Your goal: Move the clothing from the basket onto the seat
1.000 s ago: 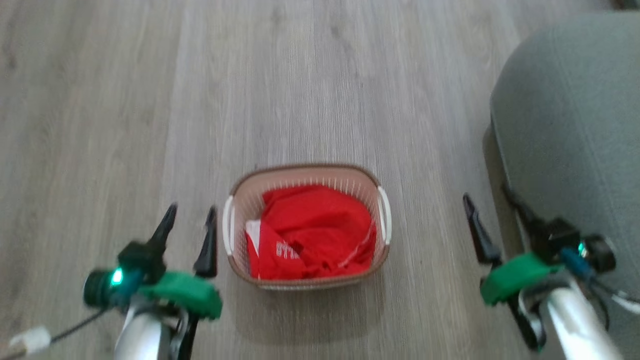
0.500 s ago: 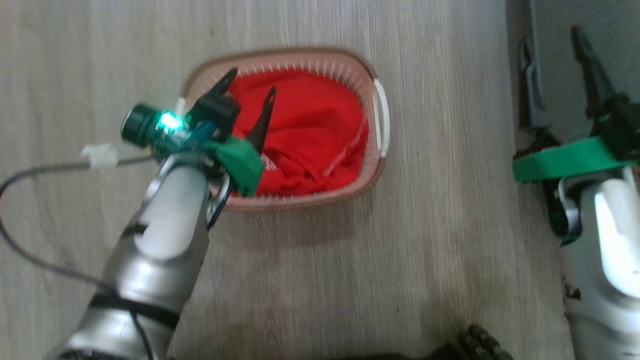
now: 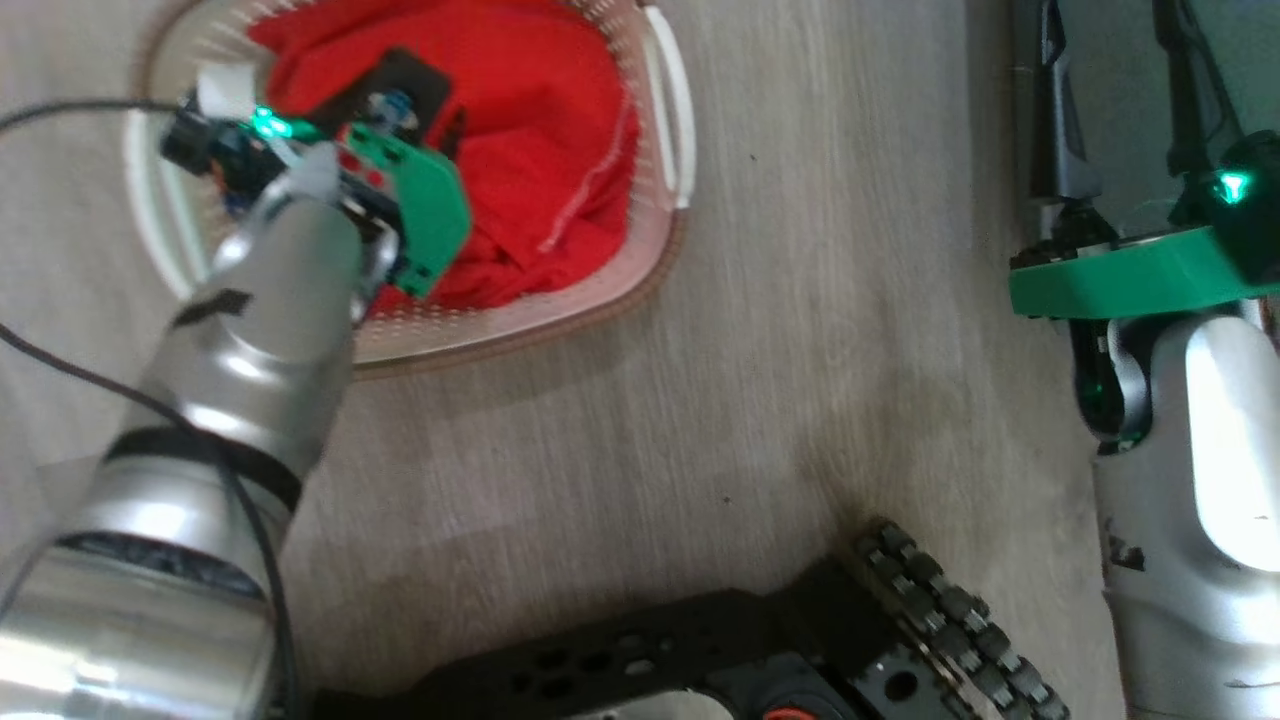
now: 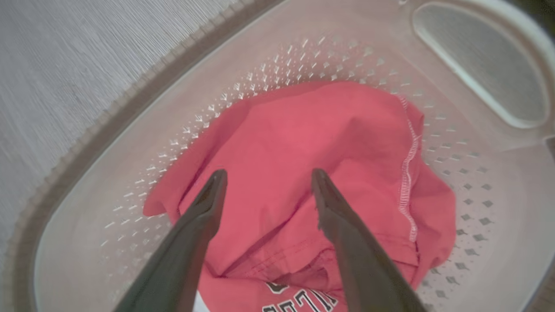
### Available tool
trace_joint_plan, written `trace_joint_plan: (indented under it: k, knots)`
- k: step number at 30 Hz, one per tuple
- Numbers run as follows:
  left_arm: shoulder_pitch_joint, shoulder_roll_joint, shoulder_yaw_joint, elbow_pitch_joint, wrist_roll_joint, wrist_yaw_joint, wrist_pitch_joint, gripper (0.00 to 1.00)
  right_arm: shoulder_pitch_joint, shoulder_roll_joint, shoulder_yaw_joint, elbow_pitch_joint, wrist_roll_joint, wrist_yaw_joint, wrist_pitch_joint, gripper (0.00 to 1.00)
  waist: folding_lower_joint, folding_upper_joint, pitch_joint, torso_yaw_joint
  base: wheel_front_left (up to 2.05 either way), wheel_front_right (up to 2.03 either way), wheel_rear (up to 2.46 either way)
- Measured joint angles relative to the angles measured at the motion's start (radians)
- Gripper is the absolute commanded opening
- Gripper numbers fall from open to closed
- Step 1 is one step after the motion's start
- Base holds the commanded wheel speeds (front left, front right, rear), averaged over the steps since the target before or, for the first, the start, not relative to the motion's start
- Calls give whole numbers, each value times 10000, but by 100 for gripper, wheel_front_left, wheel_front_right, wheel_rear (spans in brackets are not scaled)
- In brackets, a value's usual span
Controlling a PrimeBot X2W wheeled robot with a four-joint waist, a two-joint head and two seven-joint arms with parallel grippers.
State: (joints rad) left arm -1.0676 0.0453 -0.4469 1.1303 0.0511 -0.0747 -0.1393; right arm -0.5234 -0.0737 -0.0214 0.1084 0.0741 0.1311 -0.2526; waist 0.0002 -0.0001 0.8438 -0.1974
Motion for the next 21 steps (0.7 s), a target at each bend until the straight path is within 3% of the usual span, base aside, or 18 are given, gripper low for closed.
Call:
trace_joint_plan:
  k: [12,21]
  knots:
    - [-1244,1097,-42,1453,33,431,782,100,37,188,121,-368,830,0,-2,100,0,0,1353,-1224,0,0,0]
    - [-1232,1145,-213,1624,105,489,1223,100,1102,217,-378,-759,1195,0,-2,100,-3,0,1510,-1399,0,0,0]
